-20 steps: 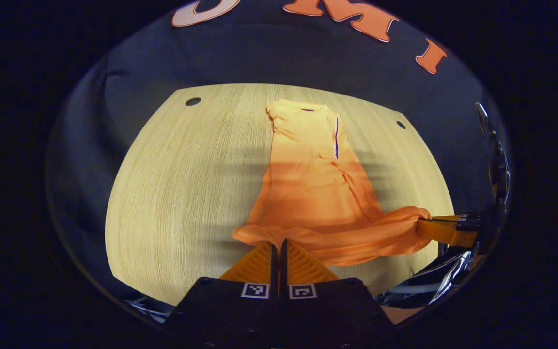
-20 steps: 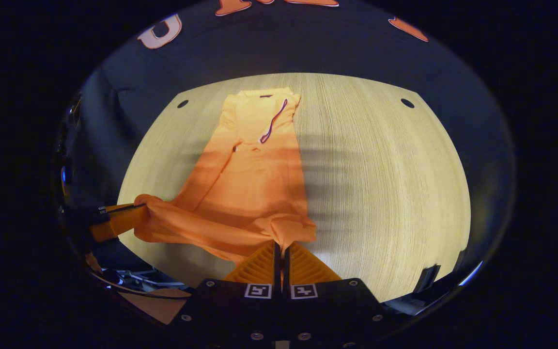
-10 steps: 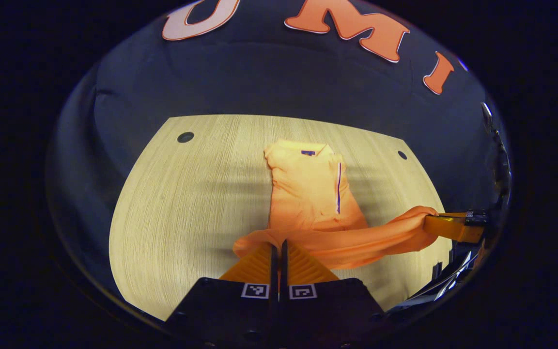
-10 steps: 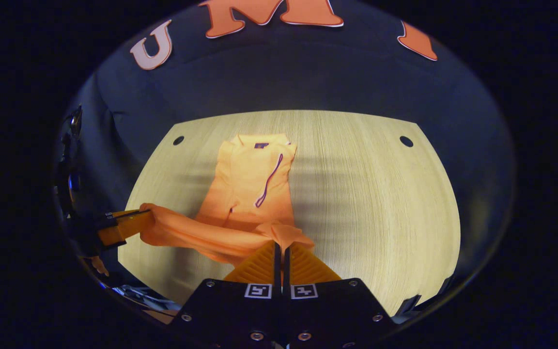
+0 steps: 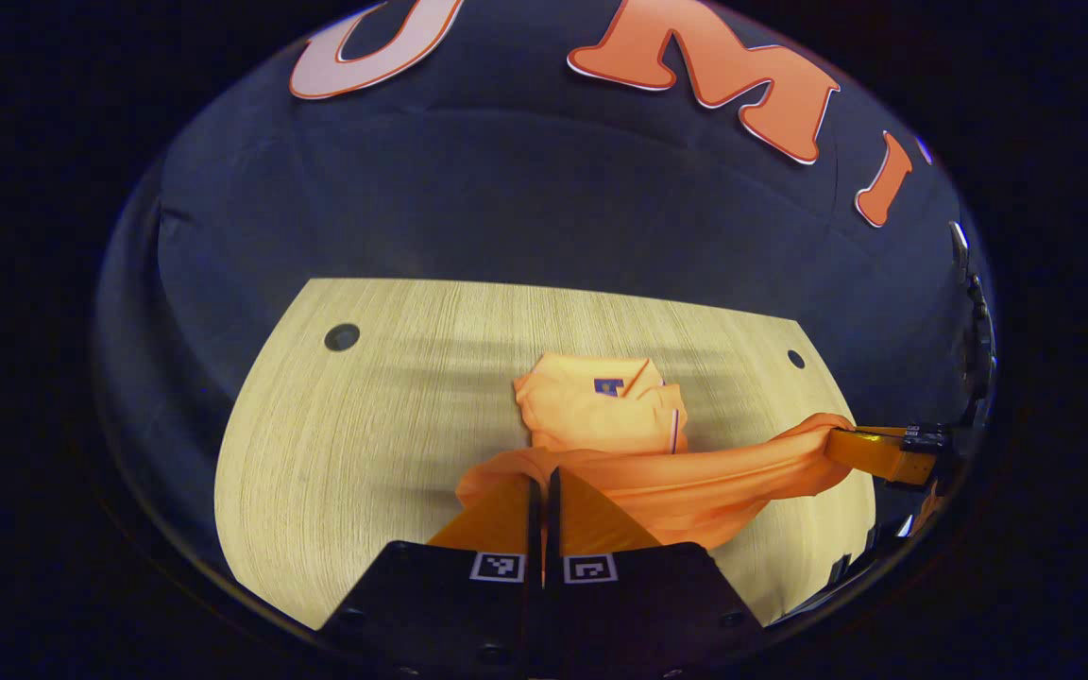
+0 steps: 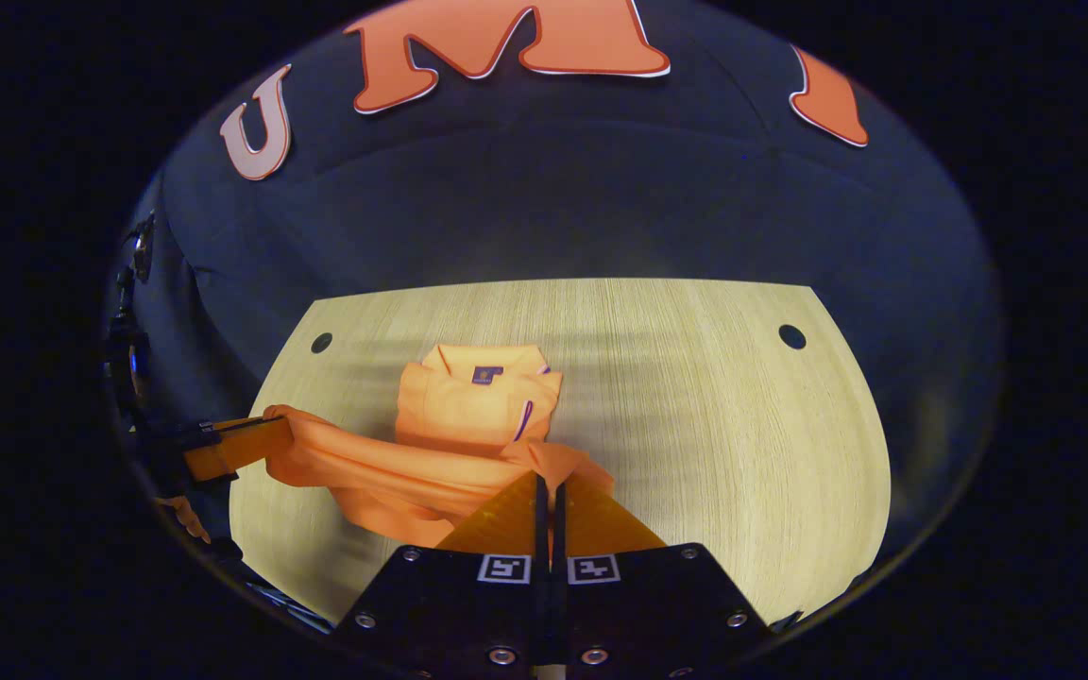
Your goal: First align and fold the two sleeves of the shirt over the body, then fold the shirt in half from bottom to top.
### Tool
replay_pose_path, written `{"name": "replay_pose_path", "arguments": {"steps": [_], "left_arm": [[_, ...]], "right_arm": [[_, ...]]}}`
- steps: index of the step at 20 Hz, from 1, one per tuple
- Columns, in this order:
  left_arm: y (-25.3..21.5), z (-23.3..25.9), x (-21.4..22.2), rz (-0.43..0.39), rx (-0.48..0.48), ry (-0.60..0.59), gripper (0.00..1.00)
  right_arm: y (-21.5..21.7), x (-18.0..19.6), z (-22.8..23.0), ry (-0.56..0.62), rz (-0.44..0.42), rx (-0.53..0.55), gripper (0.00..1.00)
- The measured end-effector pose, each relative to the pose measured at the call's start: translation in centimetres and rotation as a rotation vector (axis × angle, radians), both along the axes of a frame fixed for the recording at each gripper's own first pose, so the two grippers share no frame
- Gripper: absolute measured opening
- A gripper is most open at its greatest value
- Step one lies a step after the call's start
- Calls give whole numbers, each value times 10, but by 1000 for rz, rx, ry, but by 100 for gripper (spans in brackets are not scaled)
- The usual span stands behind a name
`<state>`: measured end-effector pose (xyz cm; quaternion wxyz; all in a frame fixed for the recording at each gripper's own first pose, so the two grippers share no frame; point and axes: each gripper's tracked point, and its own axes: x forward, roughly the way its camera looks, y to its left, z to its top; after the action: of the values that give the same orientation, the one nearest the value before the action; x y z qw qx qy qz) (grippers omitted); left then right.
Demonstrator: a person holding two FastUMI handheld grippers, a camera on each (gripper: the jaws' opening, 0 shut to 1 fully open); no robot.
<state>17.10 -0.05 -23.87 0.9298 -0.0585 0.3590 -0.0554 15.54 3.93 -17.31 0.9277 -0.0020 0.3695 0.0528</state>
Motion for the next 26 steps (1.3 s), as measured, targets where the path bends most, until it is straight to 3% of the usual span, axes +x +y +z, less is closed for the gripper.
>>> {"name": "replay_pose_path", "arguments": {"steps": [8,12,17,19,21,22,23,25,26], "left_arm": [[0,-24,87,-17,35,-10,1],[14,-57,119,2,133,13,1],[26,-78,137,20,103,24,5],[34,-77,148,42,107,-7,12],[27,-80,151,37,95,-21,47],[26,-72,143,35,85,-28,65],[25,-71,145,31,70,-39,66],[28,-54,145,53,71,-84,100],[31,-43,143,61,81,-113,98]], "right_arm": [[-2,82,-32,-9,-43,-43,0],[12,109,-59,21,-46,5,0],[11,132,-90,32,-67,5,2],[4,138,-103,43,-82,-24,8],[8,136,-105,44,-80,-23,13],[9,137,-104,35,-81,-22,18],[9,139,-102,19,-79,-28,38],[9,136,-90,-8,-75,-38,79],[13,133,-84,-22,-69,-29,100]]}}
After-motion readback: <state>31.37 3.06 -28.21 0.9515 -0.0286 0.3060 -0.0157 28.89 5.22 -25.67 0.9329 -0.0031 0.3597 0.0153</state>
